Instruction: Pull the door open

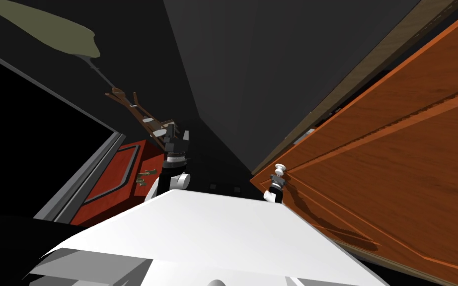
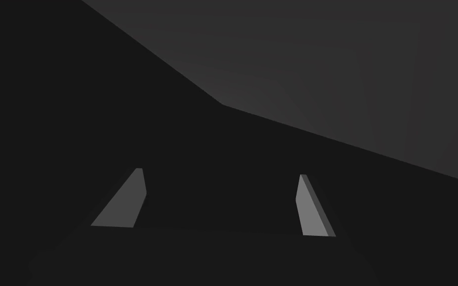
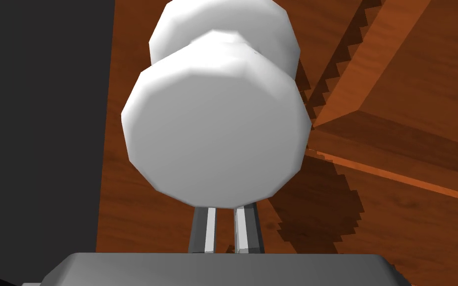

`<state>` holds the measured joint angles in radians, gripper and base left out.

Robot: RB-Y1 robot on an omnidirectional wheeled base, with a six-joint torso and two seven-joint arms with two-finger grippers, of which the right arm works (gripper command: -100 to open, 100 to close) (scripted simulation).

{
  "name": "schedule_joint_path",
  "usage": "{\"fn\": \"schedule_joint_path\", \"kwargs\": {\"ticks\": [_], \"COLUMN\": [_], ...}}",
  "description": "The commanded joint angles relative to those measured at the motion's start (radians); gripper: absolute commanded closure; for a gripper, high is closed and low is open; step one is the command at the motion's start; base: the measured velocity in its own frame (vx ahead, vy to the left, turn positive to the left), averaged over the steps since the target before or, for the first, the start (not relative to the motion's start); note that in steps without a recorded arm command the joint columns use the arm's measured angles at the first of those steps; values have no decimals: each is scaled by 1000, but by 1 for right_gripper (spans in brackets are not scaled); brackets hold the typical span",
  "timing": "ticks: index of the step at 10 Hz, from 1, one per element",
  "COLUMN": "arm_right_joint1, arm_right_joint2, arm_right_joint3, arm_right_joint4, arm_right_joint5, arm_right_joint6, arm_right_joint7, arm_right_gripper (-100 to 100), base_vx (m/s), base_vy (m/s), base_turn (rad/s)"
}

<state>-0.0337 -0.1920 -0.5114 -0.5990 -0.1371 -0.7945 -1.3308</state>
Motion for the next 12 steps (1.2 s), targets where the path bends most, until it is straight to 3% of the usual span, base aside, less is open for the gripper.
{"fn": "schedule_joint_path", "kwargs": {"ticks": [1, 3, 4, 9, 10, 12], "arm_right_joint1": [-13, -13, 2, -5, -5, -7], "arm_right_joint2": [-7, -7, 4, 14, 14, 15], "arm_right_joint3": [-2, -5, -5, -11, -11, -12], "arm_right_joint4": [-14, 2, -9, -27, -9, -31], "arm_right_joint5": [-2, -4, -8, -16, -16, -18], "arm_right_joint6": [-18, -17, -3, -1, -1, 0], "arm_right_joint7": [-33, -66, -102, -173, -173, -187], "arm_right_gripper": [100, 100, -100, -100, -100, -100], "base_vx": [-12, -28, -112, -124, -91, -26], "base_vy": [1, 2, 39, 78, 52, 27], "base_turn": [30, 67, 13, -29, 18, -8]}}
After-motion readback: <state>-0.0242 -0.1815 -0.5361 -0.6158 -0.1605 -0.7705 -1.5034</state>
